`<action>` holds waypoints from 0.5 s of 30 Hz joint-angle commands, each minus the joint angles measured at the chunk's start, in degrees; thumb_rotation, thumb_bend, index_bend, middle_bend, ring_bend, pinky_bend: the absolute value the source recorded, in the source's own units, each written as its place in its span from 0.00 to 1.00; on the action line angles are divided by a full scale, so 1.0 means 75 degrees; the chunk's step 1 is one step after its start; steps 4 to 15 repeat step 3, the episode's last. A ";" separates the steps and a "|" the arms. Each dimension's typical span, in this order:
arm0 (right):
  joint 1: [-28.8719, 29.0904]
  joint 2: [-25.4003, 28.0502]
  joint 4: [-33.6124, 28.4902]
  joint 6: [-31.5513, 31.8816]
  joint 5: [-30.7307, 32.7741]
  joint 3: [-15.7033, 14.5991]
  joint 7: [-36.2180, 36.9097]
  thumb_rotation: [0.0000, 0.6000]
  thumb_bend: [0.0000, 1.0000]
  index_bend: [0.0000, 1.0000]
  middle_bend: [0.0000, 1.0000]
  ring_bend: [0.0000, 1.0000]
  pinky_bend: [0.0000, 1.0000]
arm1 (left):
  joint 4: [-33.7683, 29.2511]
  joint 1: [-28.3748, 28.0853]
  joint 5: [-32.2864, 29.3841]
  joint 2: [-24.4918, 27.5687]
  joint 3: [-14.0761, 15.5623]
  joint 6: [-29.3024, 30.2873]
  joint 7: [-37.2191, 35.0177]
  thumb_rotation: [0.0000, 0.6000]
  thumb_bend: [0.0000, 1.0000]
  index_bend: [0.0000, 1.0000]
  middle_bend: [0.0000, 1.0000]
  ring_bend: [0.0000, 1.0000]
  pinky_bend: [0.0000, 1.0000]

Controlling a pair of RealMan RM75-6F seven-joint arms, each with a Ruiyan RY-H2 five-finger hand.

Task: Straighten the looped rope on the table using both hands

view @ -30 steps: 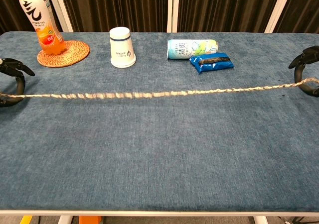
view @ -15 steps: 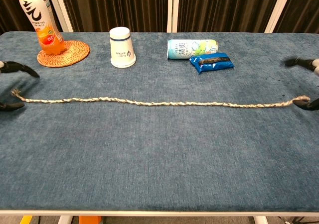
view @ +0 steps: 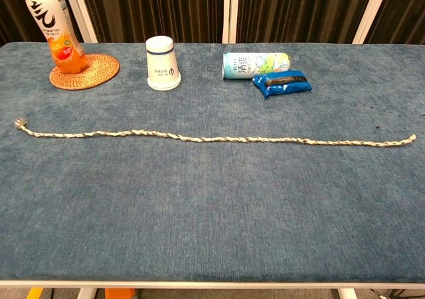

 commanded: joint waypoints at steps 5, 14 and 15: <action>-0.0545 0.0343 -0.0422 0.0546 -0.0365 -0.0243 0.0205 1.00 0.27 0.00 0.07 0.00 0.00 | -0.0771 0.0662 0.0195 0.0246 0.0264 0.0906 0.0749 1.00 0.18 0.17 0.09 0.00 0.01; -0.0545 0.0343 -0.0422 0.0546 -0.0365 -0.0243 0.0205 1.00 0.27 0.00 0.07 0.00 0.00 | -0.0771 0.0662 0.0195 0.0246 0.0264 0.0906 0.0749 1.00 0.18 0.17 0.09 0.00 0.01; -0.0545 0.0343 -0.0422 0.0546 -0.0365 -0.0243 0.0205 1.00 0.27 0.00 0.07 0.00 0.00 | -0.0771 0.0662 0.0195 0.0246 0.0264 0.0906 0.0749 1.00 0.18 0.17 0.09 0.00 0.01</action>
